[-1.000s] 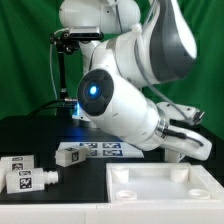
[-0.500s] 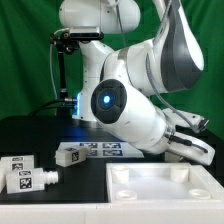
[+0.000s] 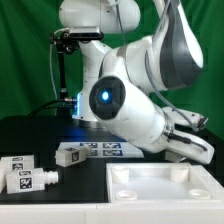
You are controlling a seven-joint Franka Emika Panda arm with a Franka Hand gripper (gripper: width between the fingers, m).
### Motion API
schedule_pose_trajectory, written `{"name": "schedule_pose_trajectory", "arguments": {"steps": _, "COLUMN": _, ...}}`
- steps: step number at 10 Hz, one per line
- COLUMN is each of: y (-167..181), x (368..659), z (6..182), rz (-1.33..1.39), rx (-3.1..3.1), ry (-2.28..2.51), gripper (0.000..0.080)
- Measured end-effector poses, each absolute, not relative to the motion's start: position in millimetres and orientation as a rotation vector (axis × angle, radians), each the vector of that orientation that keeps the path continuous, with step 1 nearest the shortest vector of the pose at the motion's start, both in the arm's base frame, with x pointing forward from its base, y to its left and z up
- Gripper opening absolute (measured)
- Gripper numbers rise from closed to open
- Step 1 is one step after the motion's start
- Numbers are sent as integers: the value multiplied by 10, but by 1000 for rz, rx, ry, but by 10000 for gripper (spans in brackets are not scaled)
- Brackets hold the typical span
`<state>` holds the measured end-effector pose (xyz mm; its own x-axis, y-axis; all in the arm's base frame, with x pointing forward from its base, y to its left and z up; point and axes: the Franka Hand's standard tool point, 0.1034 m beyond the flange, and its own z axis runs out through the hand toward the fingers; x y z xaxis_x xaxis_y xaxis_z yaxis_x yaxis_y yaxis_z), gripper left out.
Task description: Assemble one leg
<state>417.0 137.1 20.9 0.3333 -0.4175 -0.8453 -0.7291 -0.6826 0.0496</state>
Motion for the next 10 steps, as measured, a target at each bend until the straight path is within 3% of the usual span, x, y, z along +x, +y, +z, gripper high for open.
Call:
{"name": "schedule_pose_trajectory", "arguments": {"steps": 4, "y": 850, "x": 4906, "z": 940, "rz": 1014, "rx": -2360, "ry": 971, "gripper": 285}}
{"name": "schedule_pose_trajectory", "arguments": {"steps": 5, "y": 827, "x": 4928, "z": 1005, "rz": 955, "rx": -2412, "ry": 963, "gripper": 285}}
{"name": "schedule_pose_trajectory", "arguments": {"steps": 6, "y": 891, "x": 4894, "z": 936, "rz": 884, "rx": -2494, "ry": 1036, "gripper": 285}}
{"name": "schedule_pose_trajectory", "arguments": {"steps": 9, "y": 1003, "x": 4970, "z": 970, "rz": 627, "rx": -2603, "ry": 1050, "gripper": 285}}
{"name": "schedule_pose_trajectory", "arguments": {"steps": 10, "y": 921, "x": 5053, "z": 1081, "rz": 573, "rx": -2626, "ry": 990, "gripper": 285}}
